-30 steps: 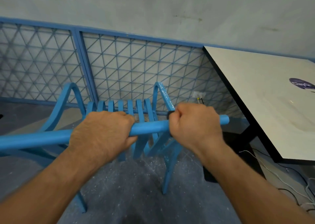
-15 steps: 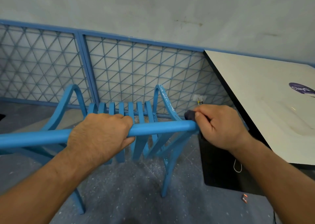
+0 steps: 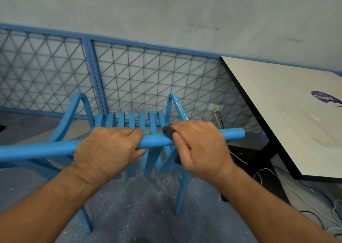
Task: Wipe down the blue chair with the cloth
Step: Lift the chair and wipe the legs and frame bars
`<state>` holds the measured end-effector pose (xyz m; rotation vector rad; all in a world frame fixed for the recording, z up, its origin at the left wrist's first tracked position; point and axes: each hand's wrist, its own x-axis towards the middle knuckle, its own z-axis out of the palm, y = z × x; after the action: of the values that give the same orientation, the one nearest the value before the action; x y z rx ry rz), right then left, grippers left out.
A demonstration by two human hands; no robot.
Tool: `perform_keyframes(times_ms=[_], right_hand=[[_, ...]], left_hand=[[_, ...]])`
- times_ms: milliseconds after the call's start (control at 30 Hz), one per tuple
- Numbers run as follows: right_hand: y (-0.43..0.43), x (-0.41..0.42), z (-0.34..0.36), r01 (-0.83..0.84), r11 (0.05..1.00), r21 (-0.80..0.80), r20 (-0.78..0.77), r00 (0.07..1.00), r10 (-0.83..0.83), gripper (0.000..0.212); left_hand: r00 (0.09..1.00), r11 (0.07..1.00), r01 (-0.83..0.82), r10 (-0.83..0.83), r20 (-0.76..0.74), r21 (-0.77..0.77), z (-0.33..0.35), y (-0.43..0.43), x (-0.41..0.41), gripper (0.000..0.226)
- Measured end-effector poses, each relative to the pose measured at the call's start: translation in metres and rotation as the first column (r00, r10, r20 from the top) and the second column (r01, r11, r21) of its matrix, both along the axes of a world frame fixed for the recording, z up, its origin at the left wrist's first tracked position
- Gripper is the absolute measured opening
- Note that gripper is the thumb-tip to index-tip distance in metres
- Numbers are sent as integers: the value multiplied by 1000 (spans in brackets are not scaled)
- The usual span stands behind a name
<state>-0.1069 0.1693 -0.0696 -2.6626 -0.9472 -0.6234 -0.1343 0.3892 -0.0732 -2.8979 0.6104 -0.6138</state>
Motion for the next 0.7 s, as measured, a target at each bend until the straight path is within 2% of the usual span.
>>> perform_keyframes(times_ms=[100, 167, 267, 367, 433, 500, 600, 700], right_hand=[[-46, 15, 8, 193, 979, 70, 55, 979, -197, 31], [-60, 21, 13, 350, 933, 78, 8, 936, -352, 35], [-58, 41, 23, 518, 853, -72, -177, 835, -522, 30], [-49, 45, 36, 542, 799, -262, -279, 750, -600, 24], [-45, 36, 39, 559, 799, -220, -314, 735, -601, 23], [-33, 20, 34, 546, 825, -142, -239, 790, -564, 27], [3, 3, 19, 351, 936, -32, -73, 933, -353, 37], [14, -2, 9, 189, 982, 15, -52, 981, -188, 31]], left_hand=[[1000, 1000, 9, -9, -11, -18, 0, 2, 1, 37], [1000, 1000, 7, -8, -17, -20, 2, 0, 2, 37], [997, 999, -24, 22, -69, -21, 3, -1, 3, 36], [996, 999, -49, 51, -74, 21, 6, -6, 0, 38], [997, 996, -72, 73, -22, 53, 9, -10, -3, 43], [994, 990, -101, 104, -30, 99, 11, -13, -3, 45], [987, 983, -133, 143, -77, 128, 12, -15, -3, 44], [985, 980, -133, 148, -92, 151, 14, -13, -2, 44]])
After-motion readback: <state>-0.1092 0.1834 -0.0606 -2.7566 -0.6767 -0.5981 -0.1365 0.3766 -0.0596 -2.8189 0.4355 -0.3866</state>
